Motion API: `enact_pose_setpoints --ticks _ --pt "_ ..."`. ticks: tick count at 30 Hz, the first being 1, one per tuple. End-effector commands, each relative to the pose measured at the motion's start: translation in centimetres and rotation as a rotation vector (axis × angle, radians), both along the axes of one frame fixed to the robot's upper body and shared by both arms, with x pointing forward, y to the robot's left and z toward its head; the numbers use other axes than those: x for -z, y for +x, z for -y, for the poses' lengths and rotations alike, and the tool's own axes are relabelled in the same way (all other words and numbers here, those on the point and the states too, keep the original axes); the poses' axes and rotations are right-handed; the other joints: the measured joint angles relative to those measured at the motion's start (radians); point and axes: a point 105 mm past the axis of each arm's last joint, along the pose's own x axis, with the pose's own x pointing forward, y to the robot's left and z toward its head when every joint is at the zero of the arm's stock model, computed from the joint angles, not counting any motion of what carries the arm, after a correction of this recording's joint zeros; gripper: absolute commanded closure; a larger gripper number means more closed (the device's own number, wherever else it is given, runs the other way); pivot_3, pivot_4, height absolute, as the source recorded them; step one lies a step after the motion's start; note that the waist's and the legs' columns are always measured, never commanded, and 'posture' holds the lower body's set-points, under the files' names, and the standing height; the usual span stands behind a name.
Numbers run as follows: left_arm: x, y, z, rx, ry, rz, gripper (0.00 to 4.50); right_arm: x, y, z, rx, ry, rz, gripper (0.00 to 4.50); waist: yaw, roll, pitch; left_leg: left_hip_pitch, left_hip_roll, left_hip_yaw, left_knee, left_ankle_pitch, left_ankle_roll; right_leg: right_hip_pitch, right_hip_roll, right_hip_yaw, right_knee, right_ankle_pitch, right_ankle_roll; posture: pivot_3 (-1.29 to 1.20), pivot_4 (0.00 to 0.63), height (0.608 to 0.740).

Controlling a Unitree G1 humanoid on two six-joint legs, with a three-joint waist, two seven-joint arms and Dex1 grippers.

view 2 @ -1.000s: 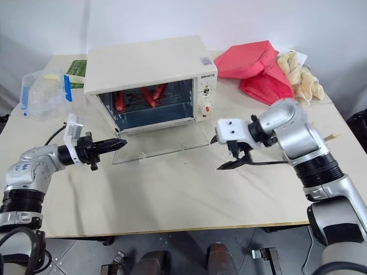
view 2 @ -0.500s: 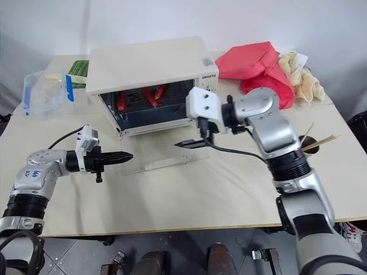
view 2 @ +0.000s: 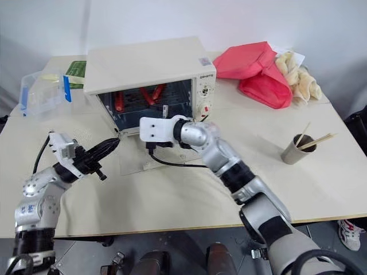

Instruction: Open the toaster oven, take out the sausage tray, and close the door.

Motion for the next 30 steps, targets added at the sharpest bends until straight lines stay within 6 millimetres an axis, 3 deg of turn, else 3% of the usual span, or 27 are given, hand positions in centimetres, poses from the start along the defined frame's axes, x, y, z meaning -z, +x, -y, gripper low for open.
enact_pose_setpoints --ticks 1,4,17,29,30 --pt "-1.9 -1.2 -0.5 -0.078 -0.048 0.093 4.48 -1.6 0.7 -1.3 0.043 -0.008 0.118 0.0 0.0 0.0 0.0 0.0 0.0 0.0 0.0 0.0 0.0 0.0 0.0 0.0 0.0 0.0 0.0 0.0 0.15 0.74" --pt "-1.9 -1.9 -0.5 -0.128 -0.081 0.097 3.95 -1.6 1.5 -1.9 0.1 -0.042 0.185 0.0 0.0 0.0 0.0 0.0 0.0 0.0 0.0 0.0 0.0 0.0 0.0 0.0 0.0 0.0 0.0 0.0 0.15 0.74" --pt "-4.0 -4.6 -0.4 -0.132 -0.233 0.15 0.05 -0.2 3.8 -2.3 0.282 -0.118 0.208 0.0 0.0 0.0 0.0 0.0 0.0 0.0 -0.001 0.0 0.0 0.0 0.0 0.001 -0.002 0.0 0.0 0.0 0.15 0.74" --pt "-3.9 -5.1 -1.3 -0.198 -0.232 0.143 0.01 -0.2 4.6 -1.7 0.329 -0.152 0.262 0.0 0.0 0.0 0.0 0.0 0.0 0.001 -0.002 0.0 0.0 0.0 0.0 0.001 -0.002 0.0 0.0 0.0 0.15 0.74" --pt "-3.9 -5.1 -1.3 -0.201 -0.233 0.142 0.0 -0.1 4.6 -1.7 0.327 -0.156 0.264 0.18 0.0 0.0 0.0 0.0 0.0 0.001 -0.002 0.0 0.0 0.0 0.0 0.001 -0.002 0.0 0.0 0.0 0.15 0.74"
